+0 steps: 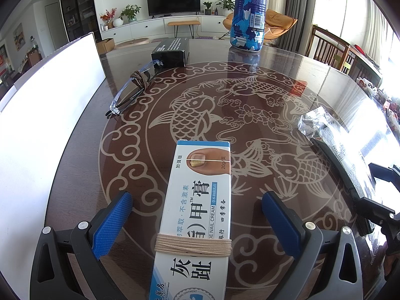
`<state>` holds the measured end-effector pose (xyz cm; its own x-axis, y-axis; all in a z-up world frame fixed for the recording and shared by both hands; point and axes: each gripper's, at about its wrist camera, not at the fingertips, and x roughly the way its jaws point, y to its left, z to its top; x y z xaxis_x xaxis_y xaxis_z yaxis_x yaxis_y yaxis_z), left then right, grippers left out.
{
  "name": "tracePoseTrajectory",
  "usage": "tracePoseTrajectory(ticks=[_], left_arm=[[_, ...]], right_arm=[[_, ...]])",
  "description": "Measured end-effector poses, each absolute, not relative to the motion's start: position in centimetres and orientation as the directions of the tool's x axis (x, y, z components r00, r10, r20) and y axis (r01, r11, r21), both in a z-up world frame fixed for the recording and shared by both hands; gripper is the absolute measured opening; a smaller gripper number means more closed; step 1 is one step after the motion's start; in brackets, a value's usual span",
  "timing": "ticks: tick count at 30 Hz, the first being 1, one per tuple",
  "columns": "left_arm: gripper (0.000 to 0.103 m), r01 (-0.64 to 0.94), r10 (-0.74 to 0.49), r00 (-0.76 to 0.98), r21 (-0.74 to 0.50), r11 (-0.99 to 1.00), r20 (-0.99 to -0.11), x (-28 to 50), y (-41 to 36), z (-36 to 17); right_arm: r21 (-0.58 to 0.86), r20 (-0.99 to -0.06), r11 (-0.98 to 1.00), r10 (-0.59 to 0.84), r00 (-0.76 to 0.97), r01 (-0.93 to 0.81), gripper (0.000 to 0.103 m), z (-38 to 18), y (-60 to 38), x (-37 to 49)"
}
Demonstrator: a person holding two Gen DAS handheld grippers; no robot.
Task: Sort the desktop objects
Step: 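Carry the nail cream box and bagged phone case over the cardboard box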
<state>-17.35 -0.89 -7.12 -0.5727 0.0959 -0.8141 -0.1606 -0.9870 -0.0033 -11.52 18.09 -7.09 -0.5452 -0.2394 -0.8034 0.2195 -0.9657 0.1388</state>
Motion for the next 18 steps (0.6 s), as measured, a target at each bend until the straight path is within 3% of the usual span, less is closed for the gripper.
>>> tracePoseTrajectory(ticks=[5, 10, 11, 13, 14, 18], left_arm=[[0.103, -0.161, 0.096, -0.573, -0.003, -0.987, -0.814, -17.3, -0.9, -7.1], [0.103, -0.287, 0.138, -0.457, -0.001, -0.958, -0.879, -17.2, -1.2, -6.8], [0.099, -0.301, 0.142, -0.458, 0.003, -0.954, -0.877, -16.9, -1.4, -6.6], [0.054, -0.303, 0.146, -0.474, 0.005, -0.953, -0.868, -16.4, -2.1, -5.9], [0.044, -0.293, 0.143, -0.463, -0.001, -0.956, -0.875, -16.4, -2.4, -5.6], [0.044, -0.283, 0.147, -0.504, 0.002, -0.959, -0.851, -14.5, -3.0, -3.6]], right_arm=[[0.018, -0.863, -0.959, -0.157, -0.479, 0.281, 0.102, -7.6, 16.2, -13.4], [-0.006, -0.897, -0.955, -0.126, -0.424, 0.295, 0.077, -7.1, 16.1, -13.9], [-0.004, -0.902, -0.955, -0.124, -0.413, 0.297, 0.077, -6.9, 16.1, -13.9], [-0.008, -0.907, -0.955, -0.119, -0.404, 0.298, 0.076, -6.9, 16.2, -13.7], [-0.009, -0.908, -0.955, -0.117, -0.403, 0.298, 0.076, -6.8, 16.4, -13.5], [0.047, -0.886, -0.959, -0.169, -0.432, 0.279, 0.076, -4.5, 17.5, -12.0]])
